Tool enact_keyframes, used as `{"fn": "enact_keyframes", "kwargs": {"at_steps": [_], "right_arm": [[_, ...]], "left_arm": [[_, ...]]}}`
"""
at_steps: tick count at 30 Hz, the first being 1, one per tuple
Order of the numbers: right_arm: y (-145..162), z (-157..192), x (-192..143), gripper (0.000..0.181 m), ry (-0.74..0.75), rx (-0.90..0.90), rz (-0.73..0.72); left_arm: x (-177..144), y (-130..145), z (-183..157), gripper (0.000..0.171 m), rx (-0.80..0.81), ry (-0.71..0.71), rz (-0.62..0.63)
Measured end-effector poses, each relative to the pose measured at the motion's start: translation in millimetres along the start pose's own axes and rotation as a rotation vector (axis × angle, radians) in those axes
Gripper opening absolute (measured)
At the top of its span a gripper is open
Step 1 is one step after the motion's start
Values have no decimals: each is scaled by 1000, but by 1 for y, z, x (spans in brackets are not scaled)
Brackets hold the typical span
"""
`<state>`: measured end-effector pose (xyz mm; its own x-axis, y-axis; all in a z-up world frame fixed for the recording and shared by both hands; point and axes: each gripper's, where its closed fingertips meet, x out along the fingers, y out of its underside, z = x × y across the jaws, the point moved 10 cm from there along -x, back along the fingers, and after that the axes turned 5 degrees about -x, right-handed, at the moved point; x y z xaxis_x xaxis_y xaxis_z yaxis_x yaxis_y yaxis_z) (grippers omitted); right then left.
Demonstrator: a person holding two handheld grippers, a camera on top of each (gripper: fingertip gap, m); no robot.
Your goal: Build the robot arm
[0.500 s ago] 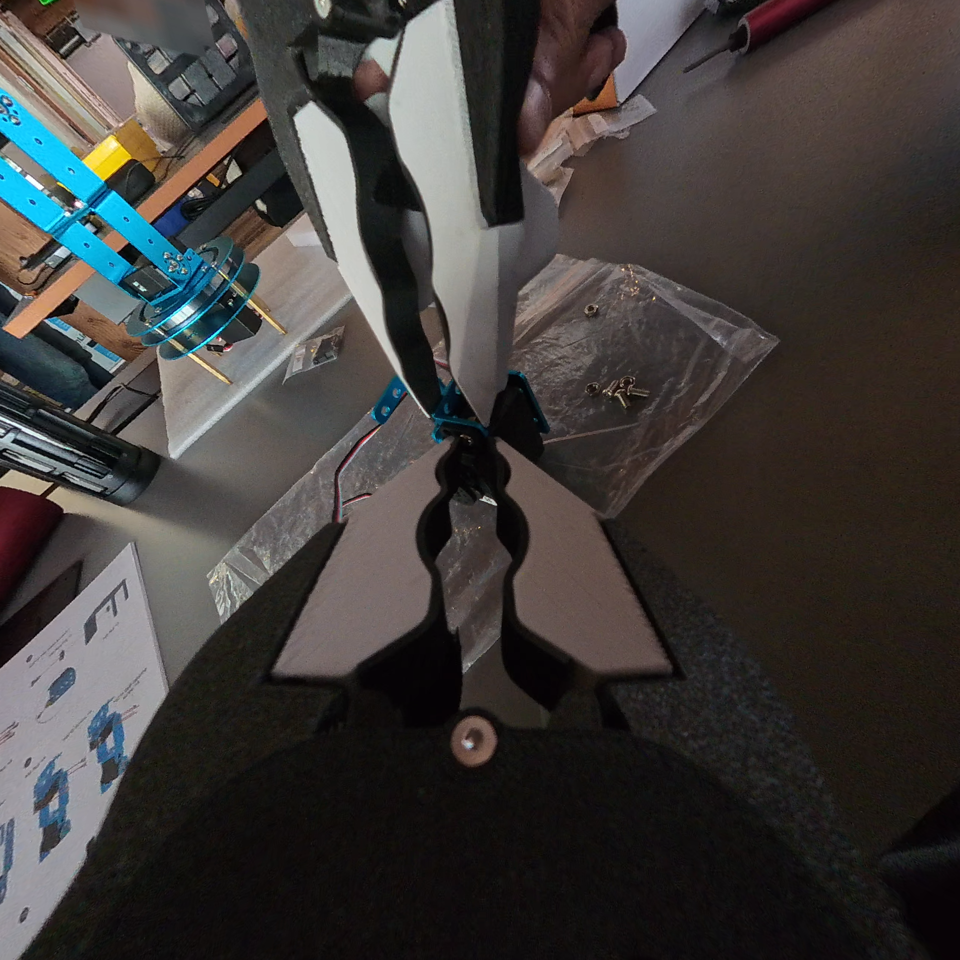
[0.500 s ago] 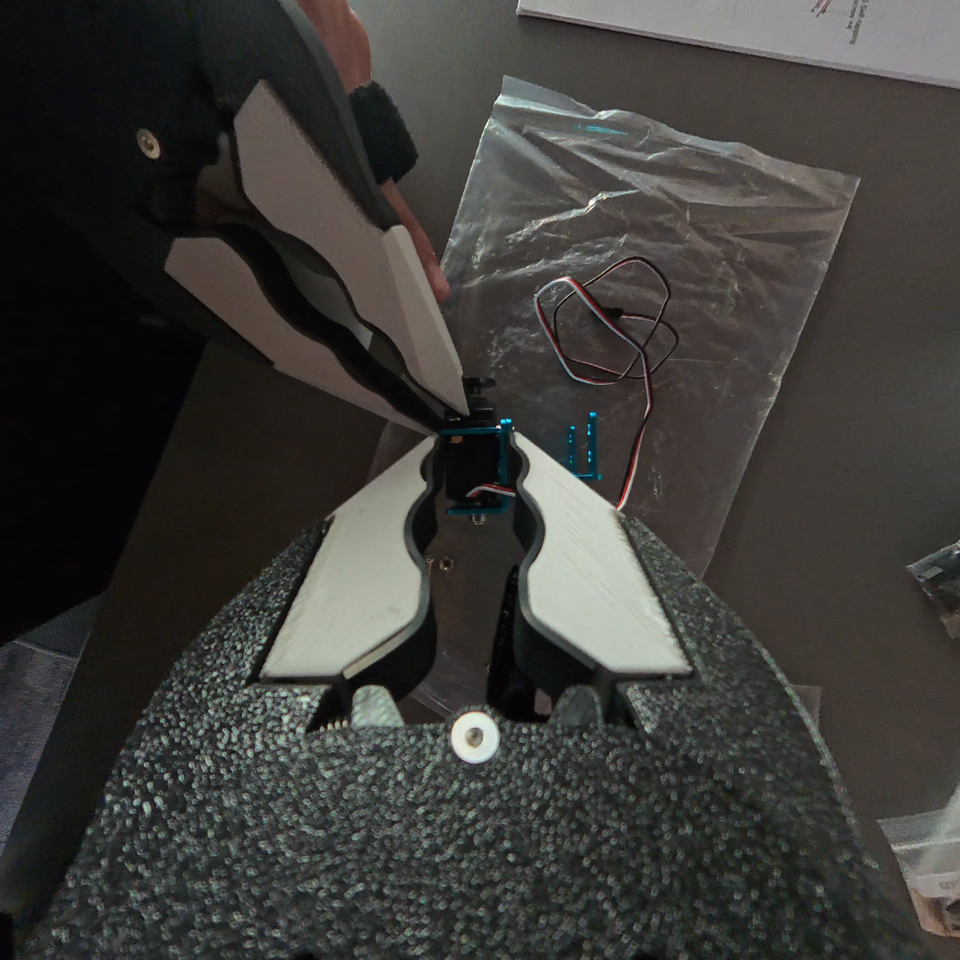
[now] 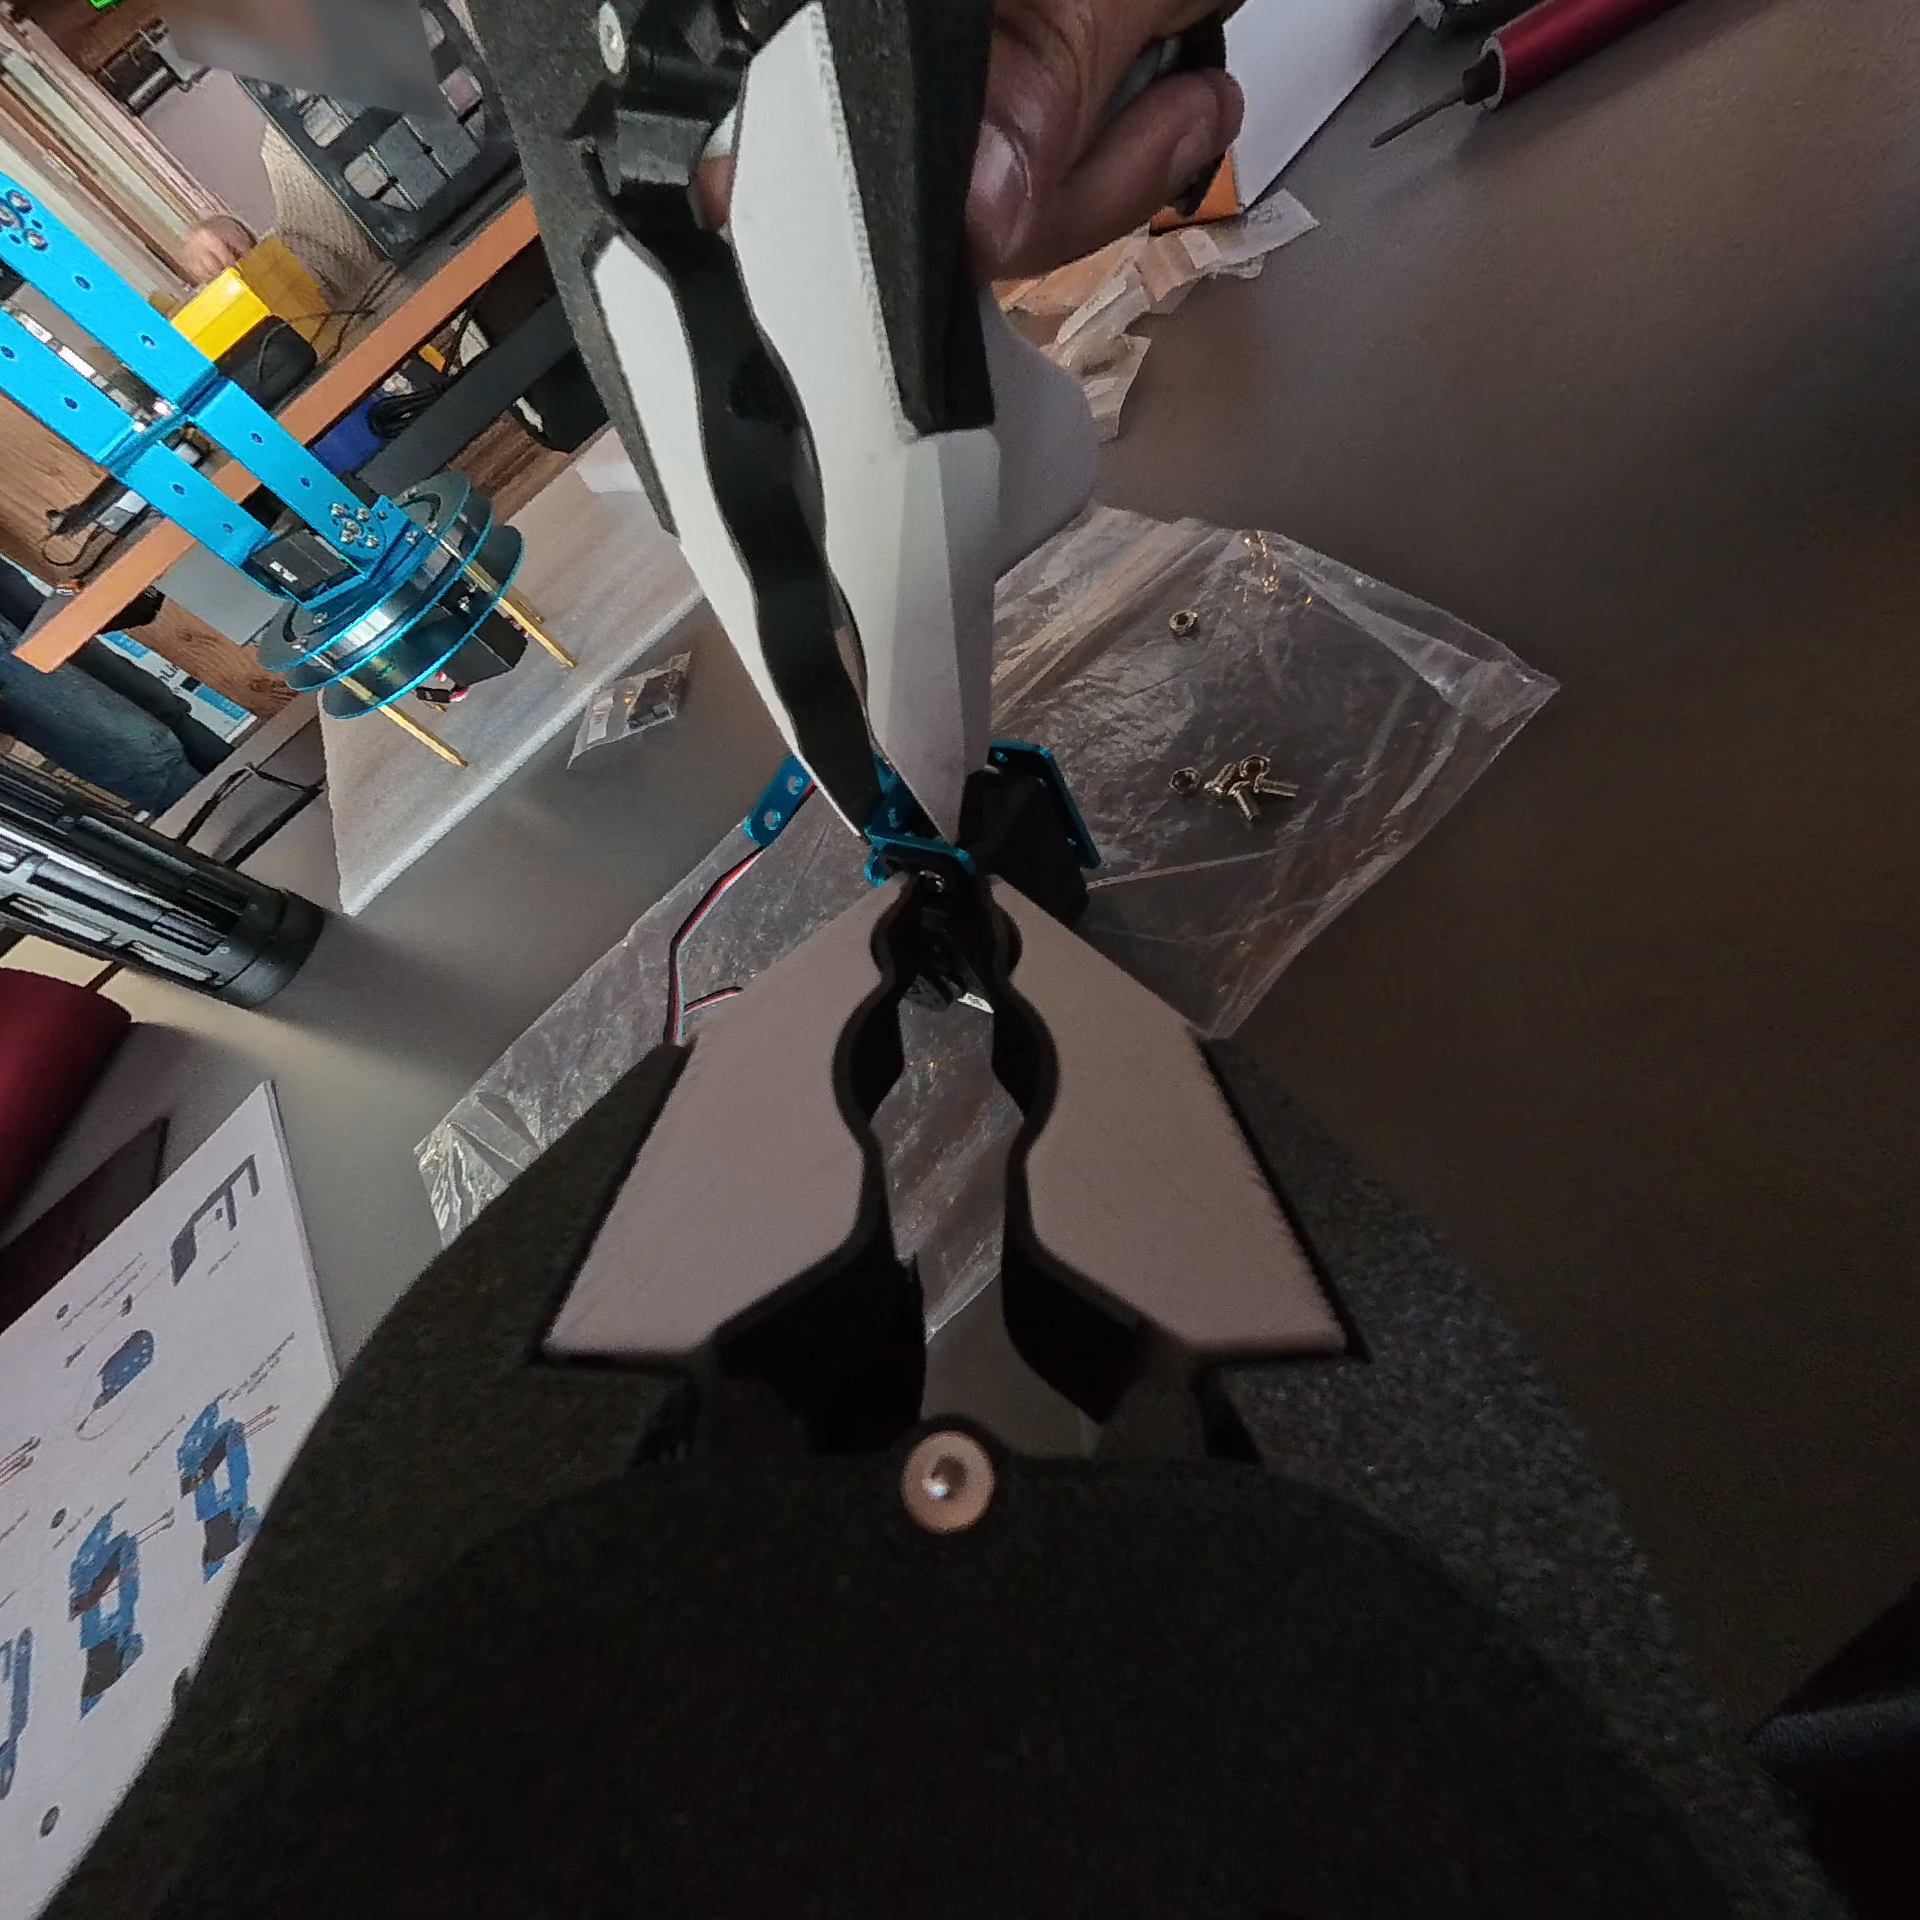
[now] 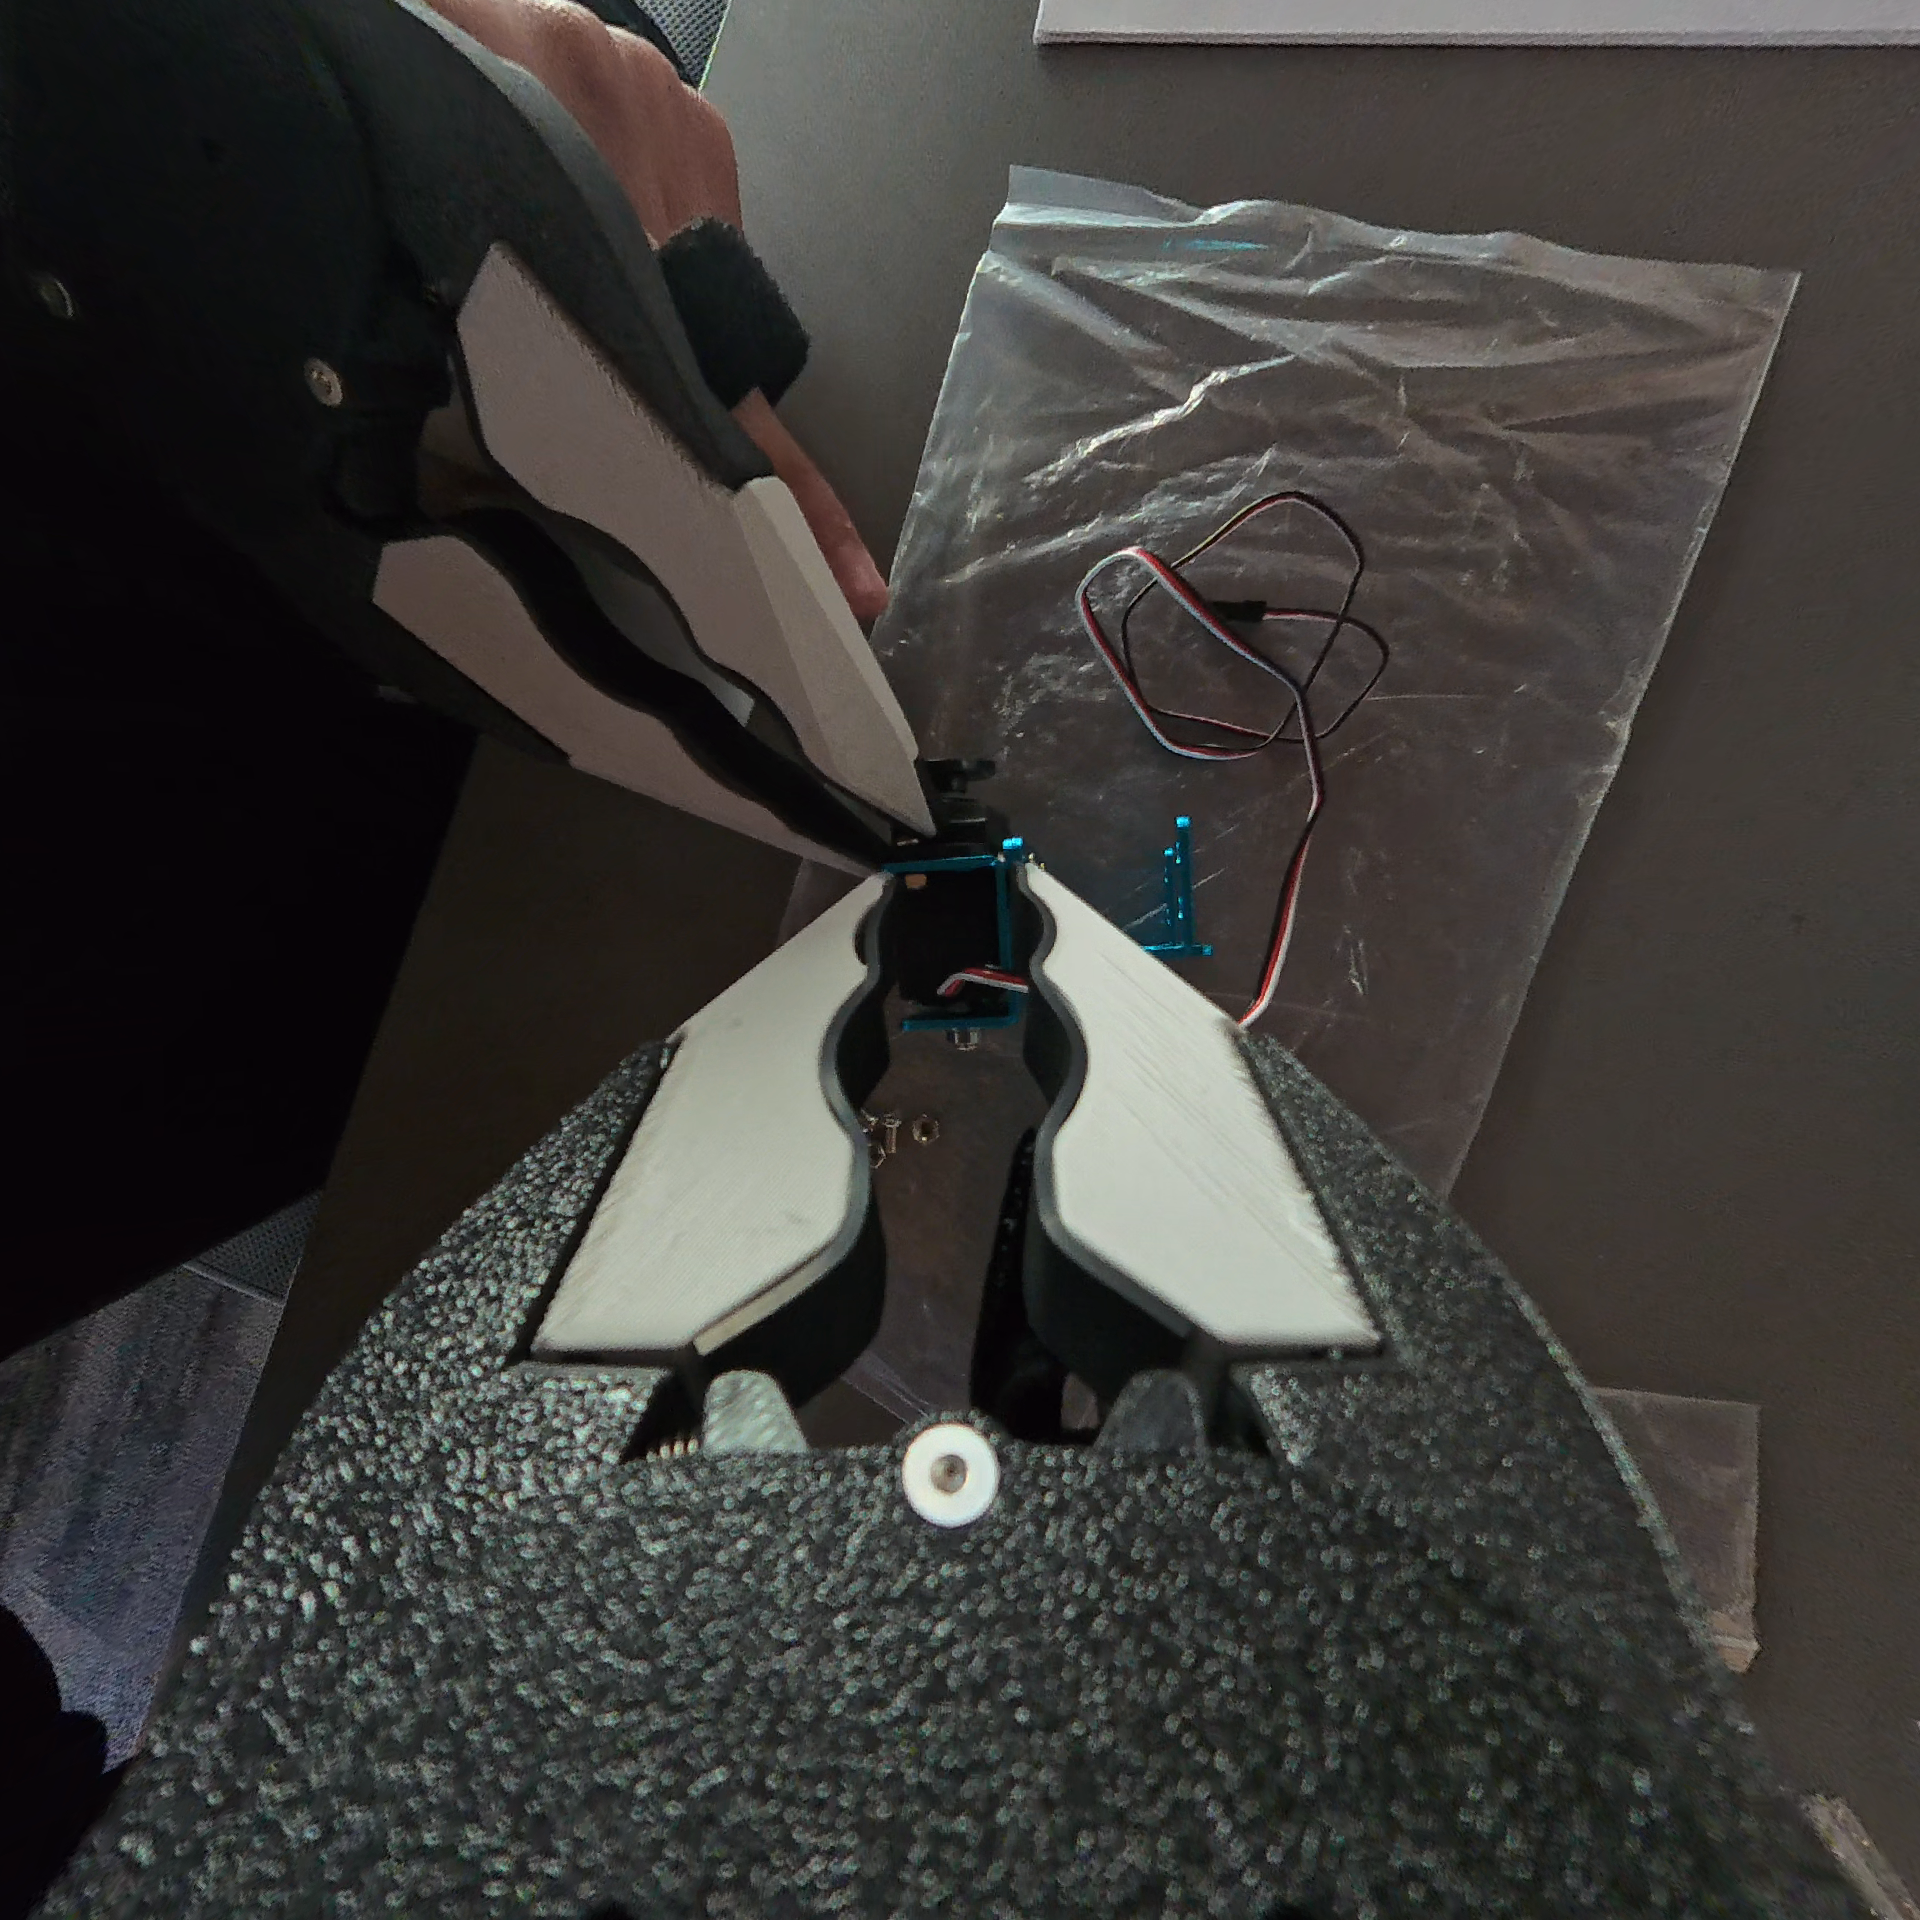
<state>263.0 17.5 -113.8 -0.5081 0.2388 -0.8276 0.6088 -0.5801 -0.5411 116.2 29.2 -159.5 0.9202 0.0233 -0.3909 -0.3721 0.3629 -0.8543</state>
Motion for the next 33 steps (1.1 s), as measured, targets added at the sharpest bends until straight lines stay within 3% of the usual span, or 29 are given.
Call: {"fn": "enact_keyframes", "kwargs": {"at_steps": [16,19,25,31,33], "right_arm": [[4,-11,-1,18,-81,65,-91],[7,-15,-12,38,-142,143,-188],[35,-3,-46,35,-28,214,-393],[71,24,-34,41,219,168,-438],[75,33,-27,41,205,153,-401]], "left_arm": [[0,0,4,9,-27,19,5],[-1,-1,6,9,-36,37,16],[-11,1,8,26,-49,109,12],[-32,10,36,29,-38,243,-17],[-28,9,52,32,-15,286,2]]}}
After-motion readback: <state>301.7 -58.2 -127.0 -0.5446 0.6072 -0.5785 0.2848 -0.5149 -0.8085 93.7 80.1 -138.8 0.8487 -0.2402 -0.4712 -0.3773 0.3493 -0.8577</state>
